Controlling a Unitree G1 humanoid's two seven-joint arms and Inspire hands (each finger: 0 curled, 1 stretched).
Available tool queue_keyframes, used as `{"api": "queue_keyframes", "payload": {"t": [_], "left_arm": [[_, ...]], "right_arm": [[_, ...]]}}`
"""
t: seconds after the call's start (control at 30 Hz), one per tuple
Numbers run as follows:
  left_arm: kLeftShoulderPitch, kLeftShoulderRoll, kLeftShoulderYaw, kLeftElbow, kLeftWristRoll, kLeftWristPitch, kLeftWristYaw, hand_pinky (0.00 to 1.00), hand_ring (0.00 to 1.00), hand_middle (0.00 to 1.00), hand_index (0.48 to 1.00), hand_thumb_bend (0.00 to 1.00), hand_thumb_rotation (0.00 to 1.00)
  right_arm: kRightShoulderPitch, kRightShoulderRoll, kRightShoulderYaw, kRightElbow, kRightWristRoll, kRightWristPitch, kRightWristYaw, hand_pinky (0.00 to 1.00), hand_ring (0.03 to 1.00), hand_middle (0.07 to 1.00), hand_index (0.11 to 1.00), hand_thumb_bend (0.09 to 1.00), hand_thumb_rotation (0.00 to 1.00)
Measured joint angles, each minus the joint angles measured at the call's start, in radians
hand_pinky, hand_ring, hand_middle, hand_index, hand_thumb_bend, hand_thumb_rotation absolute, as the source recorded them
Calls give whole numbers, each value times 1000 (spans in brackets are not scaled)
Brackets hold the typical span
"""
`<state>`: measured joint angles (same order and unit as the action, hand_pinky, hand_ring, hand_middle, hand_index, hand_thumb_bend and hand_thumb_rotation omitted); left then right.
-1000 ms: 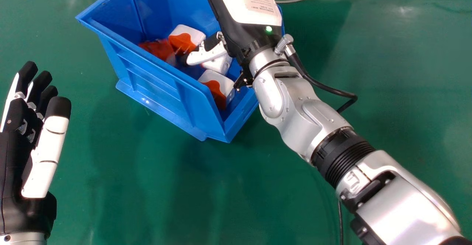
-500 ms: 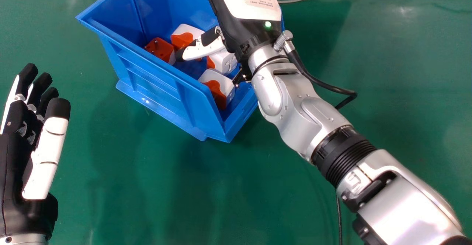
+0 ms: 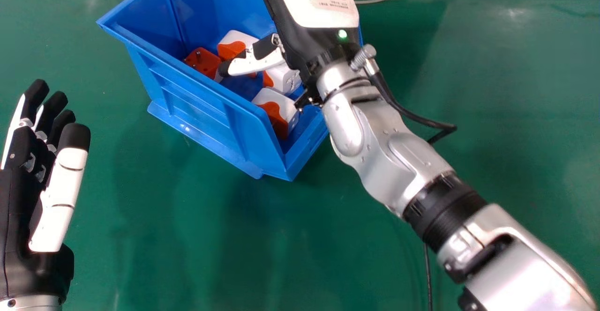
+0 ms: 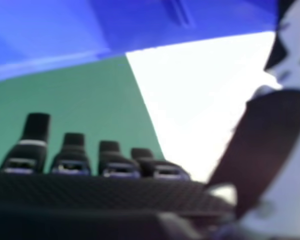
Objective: Pick all objects and put in blue box
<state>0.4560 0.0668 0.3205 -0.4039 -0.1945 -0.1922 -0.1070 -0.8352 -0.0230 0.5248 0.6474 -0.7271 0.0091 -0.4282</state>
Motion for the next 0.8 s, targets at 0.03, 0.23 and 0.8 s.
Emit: {"api": "queue_keyframes", "payload": {"t": [0.03,0.23,0.8], "left_arm": [[0,0,0,0,1,0,0,872,924,933,933,694,687],[-1,1,0,1,-1,-1,-4,870,926,933,932,692,688],[3,-1,-19,-22,-4,46,-16,897,940,944,942,650,686]], "right_arm": [[23,-6,0,-42,-4,4,2,815,949,992,973,868,234],[165,-44,-21,-329,-25,46,50,817,962,996,964,843,195],[581,-135,-135,-922,-74,110,178,817,958,993,961,744,201]]}}
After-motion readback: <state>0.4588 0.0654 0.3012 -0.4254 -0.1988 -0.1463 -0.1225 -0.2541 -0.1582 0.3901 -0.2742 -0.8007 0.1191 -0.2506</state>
